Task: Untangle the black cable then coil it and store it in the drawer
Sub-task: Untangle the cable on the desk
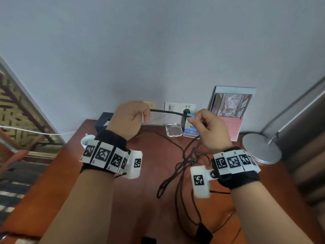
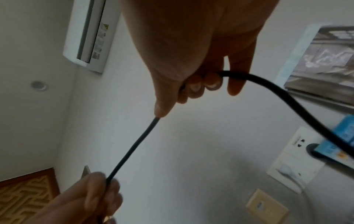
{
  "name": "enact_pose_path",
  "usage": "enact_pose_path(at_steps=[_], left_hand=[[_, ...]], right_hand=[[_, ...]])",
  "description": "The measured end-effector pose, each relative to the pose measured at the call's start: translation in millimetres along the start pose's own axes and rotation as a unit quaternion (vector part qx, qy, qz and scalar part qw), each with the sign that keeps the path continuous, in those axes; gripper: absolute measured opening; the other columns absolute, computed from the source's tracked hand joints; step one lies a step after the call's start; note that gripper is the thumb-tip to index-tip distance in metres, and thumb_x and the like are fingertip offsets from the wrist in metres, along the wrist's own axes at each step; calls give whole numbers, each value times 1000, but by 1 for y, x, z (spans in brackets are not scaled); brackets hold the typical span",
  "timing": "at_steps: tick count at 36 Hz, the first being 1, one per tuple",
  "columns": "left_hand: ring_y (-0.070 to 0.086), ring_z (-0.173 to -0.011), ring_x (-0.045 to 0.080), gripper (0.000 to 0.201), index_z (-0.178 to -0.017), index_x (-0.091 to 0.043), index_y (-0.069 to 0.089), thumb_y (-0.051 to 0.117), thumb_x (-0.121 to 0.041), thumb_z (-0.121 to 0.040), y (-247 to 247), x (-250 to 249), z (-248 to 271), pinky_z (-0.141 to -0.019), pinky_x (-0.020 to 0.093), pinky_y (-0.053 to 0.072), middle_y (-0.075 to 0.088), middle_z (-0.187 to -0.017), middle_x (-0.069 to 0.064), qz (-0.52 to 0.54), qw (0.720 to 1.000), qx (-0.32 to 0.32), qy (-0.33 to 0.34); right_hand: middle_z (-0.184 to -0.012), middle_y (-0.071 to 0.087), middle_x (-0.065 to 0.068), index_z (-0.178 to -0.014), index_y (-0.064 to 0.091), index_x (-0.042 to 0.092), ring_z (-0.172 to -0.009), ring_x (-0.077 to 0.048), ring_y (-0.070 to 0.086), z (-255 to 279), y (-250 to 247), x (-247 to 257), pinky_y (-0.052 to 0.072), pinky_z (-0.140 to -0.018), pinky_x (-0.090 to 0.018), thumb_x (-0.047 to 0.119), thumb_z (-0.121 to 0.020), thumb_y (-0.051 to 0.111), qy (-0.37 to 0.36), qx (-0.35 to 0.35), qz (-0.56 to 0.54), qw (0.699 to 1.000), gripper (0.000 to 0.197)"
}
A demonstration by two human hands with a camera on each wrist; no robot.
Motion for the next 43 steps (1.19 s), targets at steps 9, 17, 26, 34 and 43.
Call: enact_pose_path(at_steps=[9, 17, 26, 34, 43], left_hand=[[48, -75, 13, 27, -60, -11, 60, 35, -6, -68, -21, 29, 14, -69, 26, 35, 60, -70, -2, -49, 996, -50, -54], [54, -92, 20, 40, -72, -11, 68, 34, 8, -72, -60, 17, 3, -80, 29, 40, 63, -89, -1, -82, 983, -162, -27], [52, -105, 20, 29, -92, -28, 56, 49, -2, -82, -5, 39, 6, -95, 33, 38, 56, -118, -1, -78, 974, -37, -209], [59, -93, 15, 25, -114, -20, 49, 53, -17, -90, 85, -32, 6, -77, 27, 42, 65, -107, 1, 21, 984, 135, -110], [56, -74, 17, 26, -88, -15, 71, 60, -38, -93, 89, -33, 2, -71, 31, 41, 65, -78, 3, 52, 985, 130, -106]], right_hand=[[-62, 52, 11, -72, 58, 22, -61, 2, 49, -1, -7, -22, 35, -58, -10, 24, -91, 61, 13, 49, 52, 997, 19], [-80, 60, 11, -92, 65, 17, -74, 4, 53, -14, -16, -5, 38, -69, -9, 14, -96, 53, -37, 65, 21, 997, 14], [-82, 63, 4, -94, 67, 14, -72, 2, 54, -6, 12, -1, 40, -70, -12, 12, -95, 54, -25, 98, -26, 995, 14], [-90, 70, 0, -97, 71, 11, -84, -6, 59, -4, 32, 16, 42, -76, -11, 12, -93, 57, -49, 163, -6, 985, 15], [-58, 52, 11, -72, 62, 21, -55, -1, 42, 1, 24, -6, 35, -54, -18, 20, -89, 64, 5, 155, -41, 987, 17]])
Point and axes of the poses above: each hand's wrist, its own z-axis away from the middle knuckle, its own y-axis out of the palm, x = y × z, the point moved 10 cm from there along -z, towards the middle knuckle
